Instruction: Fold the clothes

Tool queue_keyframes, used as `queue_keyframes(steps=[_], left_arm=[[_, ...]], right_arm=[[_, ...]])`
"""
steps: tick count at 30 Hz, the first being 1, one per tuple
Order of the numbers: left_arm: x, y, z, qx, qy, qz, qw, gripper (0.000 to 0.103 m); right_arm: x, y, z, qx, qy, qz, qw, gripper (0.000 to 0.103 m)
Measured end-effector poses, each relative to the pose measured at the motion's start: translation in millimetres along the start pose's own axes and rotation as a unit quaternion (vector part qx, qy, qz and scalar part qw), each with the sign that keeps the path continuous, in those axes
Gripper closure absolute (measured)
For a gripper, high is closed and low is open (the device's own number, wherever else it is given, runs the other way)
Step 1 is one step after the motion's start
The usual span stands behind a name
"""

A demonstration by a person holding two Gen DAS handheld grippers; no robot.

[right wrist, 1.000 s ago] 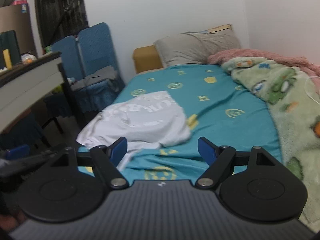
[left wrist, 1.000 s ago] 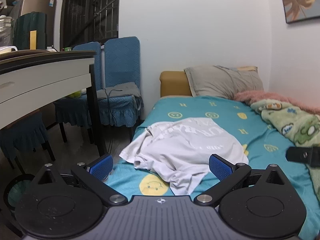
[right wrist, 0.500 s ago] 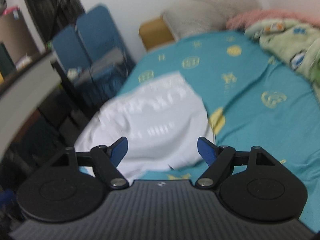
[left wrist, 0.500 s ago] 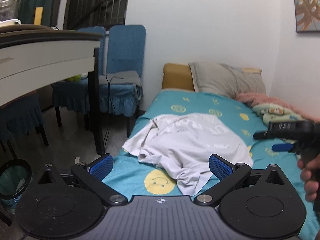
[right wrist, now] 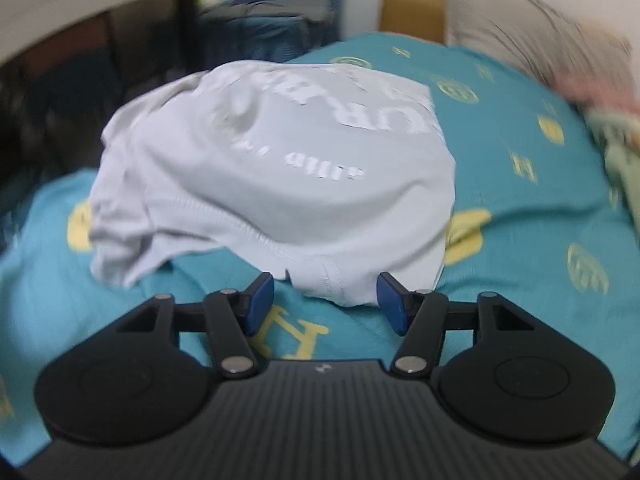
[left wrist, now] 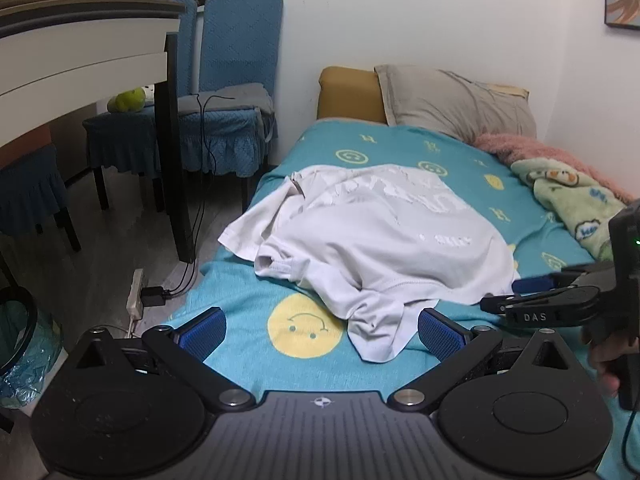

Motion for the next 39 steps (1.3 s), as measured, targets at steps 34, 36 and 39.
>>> queue_keyframes(steps=[34,36,39], left_arm=[[3,-4,-52,-0.117,-0.023,-0.078,0.9898,0.0],[5,-7,-58,-0.136,-0.013,-0.085,0.9869,0.0],[7,-12,-67,-0.171,0.009,-0.095,0.9807,0.004]], right_arm=[[183,77,23,-0.038,-0.062,-0.321,0.944,0.091],[205,78,34,-0.03,-0.057,-0.343,0.937,0.092],[233,73,45,-0.028,-0.053,-0.371,0.927,0.092]])
Point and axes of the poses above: each gripper's, at about its wrist camera, not at the fingertips, and x roughly against the way its jaws point, z to its left, y to its top, the point moved 6 cm from there along -x, roughly the way its jaws point
